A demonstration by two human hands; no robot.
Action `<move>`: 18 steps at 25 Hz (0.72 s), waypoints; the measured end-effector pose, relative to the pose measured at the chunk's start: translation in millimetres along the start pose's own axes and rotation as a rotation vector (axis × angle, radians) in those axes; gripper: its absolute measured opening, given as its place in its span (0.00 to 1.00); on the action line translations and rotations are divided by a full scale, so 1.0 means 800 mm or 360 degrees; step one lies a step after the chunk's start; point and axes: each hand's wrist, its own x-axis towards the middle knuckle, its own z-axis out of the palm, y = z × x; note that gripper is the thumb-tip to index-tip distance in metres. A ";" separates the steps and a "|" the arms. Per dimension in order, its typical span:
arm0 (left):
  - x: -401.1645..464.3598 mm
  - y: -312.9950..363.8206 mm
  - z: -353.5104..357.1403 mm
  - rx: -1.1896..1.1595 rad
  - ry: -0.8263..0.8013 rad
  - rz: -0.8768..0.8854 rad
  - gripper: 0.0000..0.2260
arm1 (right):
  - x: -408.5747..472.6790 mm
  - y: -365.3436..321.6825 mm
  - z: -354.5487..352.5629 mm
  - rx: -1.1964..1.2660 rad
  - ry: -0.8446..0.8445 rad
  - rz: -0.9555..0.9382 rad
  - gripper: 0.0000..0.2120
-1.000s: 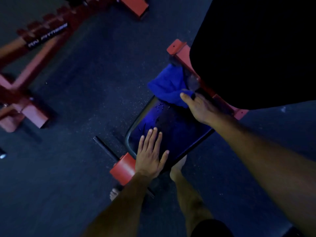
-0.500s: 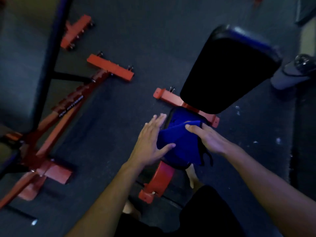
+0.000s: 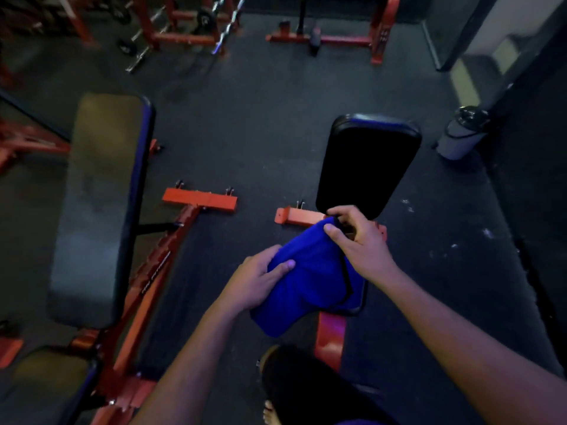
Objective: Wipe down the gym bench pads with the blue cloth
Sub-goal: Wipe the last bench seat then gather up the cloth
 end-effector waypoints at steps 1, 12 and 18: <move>0.015 0.007 0.008 -0.0001 -0.0007 0.0000 0.10 | -0.001 0.011 -0.011 -0.0005 0.0184 0.0038 0.13; 0.175 0.061 0.030 0.0334 -0.0543 0.0311 0.12 | 0.046 0.052 0.057 0.1464 0.0451 0.0923 0.28; 0.282 0.031 -0.050 0.0517 -0.1175 0.0394 0.21 | 0.137 0.076 0.095 0.1826 0.0910 0.1139 0.13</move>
